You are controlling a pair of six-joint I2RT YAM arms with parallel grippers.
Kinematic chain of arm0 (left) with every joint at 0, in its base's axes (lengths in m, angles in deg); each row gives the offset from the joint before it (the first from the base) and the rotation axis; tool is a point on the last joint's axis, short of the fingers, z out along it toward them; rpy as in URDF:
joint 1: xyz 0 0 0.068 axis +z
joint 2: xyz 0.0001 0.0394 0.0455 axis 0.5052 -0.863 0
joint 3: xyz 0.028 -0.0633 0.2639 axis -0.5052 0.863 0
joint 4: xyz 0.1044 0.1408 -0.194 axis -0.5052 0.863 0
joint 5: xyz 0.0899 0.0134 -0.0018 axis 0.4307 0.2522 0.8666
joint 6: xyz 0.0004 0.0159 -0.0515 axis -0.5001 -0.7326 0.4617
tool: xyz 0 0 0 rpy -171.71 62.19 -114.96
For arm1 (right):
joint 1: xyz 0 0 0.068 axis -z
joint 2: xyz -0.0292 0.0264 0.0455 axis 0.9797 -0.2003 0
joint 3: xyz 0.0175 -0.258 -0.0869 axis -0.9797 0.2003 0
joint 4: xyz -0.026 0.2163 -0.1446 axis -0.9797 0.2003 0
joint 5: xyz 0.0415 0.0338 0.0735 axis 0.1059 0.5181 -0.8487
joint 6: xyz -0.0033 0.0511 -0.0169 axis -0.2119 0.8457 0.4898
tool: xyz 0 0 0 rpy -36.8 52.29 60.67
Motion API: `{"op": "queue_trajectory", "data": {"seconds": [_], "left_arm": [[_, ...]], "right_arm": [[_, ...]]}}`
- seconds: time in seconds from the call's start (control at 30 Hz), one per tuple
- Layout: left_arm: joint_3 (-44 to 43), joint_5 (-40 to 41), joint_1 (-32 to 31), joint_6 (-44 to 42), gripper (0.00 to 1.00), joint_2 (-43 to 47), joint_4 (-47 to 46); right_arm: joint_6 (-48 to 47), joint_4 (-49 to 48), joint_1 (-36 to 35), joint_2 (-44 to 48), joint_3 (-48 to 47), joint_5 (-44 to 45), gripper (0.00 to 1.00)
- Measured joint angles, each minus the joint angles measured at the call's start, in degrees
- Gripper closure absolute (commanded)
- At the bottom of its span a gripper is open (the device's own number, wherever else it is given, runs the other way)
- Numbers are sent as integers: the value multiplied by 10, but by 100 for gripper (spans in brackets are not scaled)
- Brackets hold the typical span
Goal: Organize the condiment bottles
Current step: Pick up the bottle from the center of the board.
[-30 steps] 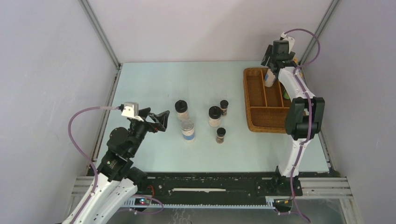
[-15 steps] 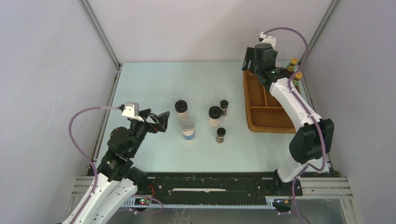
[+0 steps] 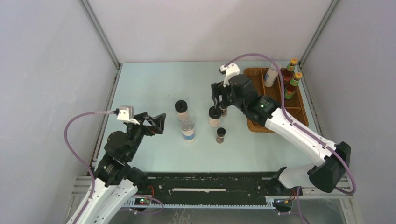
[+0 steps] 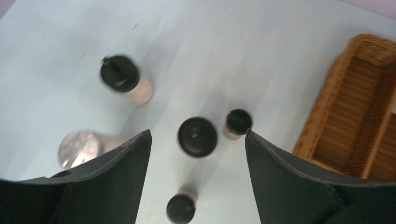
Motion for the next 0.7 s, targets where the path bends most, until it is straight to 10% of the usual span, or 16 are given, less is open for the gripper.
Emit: {"op": "queue_trajectory", "data": {"seconds": [0.7], "left_arm": [[0, 29, 0, 10, 0, 20, 7]], "right_arm": [[-82, -88, -198, 2, 109, -150, 16]]}}
